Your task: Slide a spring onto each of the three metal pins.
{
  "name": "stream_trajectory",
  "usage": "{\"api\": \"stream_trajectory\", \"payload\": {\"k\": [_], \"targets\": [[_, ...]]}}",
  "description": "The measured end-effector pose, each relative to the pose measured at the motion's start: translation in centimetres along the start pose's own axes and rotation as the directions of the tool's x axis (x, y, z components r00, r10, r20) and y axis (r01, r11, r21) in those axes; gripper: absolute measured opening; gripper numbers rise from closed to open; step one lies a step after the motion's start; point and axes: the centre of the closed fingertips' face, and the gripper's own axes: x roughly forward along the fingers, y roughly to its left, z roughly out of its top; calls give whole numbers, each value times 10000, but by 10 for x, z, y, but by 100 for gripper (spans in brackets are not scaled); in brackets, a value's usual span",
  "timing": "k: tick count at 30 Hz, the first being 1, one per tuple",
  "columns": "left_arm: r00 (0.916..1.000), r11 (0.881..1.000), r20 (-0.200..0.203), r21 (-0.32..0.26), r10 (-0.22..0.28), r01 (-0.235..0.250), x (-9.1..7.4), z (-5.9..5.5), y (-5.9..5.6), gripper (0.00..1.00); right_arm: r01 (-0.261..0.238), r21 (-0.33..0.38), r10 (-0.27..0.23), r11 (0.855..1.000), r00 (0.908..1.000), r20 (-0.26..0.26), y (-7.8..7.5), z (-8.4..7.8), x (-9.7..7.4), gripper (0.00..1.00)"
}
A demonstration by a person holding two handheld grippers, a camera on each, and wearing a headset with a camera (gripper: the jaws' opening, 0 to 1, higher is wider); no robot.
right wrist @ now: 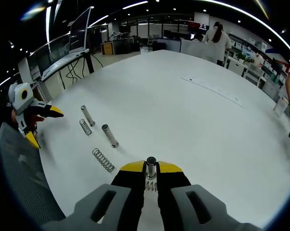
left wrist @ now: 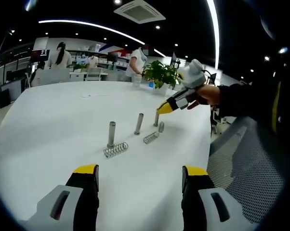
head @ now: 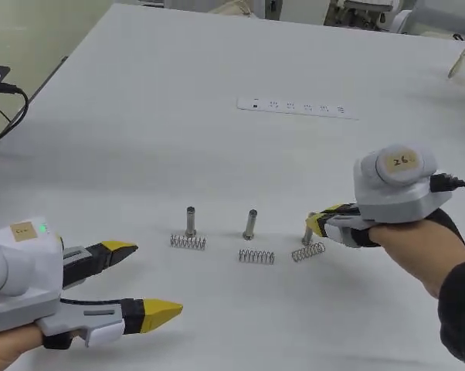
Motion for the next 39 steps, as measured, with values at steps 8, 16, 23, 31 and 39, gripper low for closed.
{"api": "stream_trajectory", "payload": {"k": [8,16,23,31,39], "targets": [[10000,10000,-16,23,-35,35,0,0,-1,66,80,-158,-81,9998,9999,-71,-1,-4,-1,6],[10000,10000,-39,36,-65,65,0,-1,-2,66,84,-157,-84,9998,10000,-53,-2,-6,-1,6],[10000,10000,-19,17,-59,59,0,-1,-1,66,74,-155,-74,9999,10000,-15,-1,-7,-2,6],[10000,10000,-47,11,-66,66,1,-2,-1,66,33,-181,-33,9998,10000,36,1,-7,-4,7],[10000,10000,-55,10,-66,66,1,-2,-1,66,-91,-315,88,9995,9999,-71,1,-16,-7,11]]}}
